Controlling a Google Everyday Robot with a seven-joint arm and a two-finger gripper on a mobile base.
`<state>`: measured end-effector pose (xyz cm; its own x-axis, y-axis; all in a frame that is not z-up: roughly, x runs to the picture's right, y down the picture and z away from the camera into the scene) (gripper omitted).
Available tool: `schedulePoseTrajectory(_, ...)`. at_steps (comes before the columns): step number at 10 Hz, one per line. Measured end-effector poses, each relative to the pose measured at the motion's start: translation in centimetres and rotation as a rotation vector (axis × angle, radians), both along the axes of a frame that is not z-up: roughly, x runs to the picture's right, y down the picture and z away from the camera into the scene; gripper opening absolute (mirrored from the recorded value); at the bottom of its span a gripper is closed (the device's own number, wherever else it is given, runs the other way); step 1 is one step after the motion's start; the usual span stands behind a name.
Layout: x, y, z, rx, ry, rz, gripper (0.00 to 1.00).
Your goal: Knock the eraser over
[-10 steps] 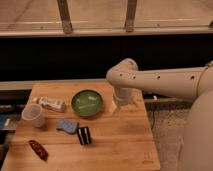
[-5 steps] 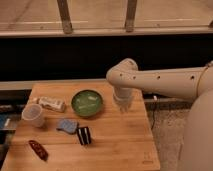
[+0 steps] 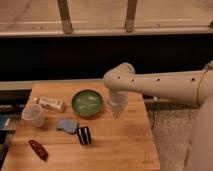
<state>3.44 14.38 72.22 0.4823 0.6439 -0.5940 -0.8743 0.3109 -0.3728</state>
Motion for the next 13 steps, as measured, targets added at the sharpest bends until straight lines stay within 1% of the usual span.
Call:
schedulePoseTrajectory(1,-0.9,0.6,-0.1,-0.015,-0.035,-0.004,0.0)
schedulePoseTrajectory(2,-2.6,1.5,-0.2,-0.031,-0.085,-0.02,0.0)
schedulePoseTrajectory(3,-3.6,1.8,-0.2,-0.036,-0.106,-0.03,0.0)
schedulePoseTrajectory(5,-3.0,1.9,-0.2,-0.04,-0.094,-0.029,0.0)
schedulePoseTrajectory(6,-3.3,1.8,-0.2,-0.037,-0.101,-0.029,0.0)
schedulePoseTrajectory(9,-3.2,1.9,-0.2,-0.039,-0.094,-0.036,0.0)
schedulePoseTrajectory(11,-3.7,3.9,0.1,-0.089,-0.055,-0.093,0.0)
schedulePoseTrajectory(13,-3.8,7.0,0.9,-0.159,-0.019,-0.144,0.0)
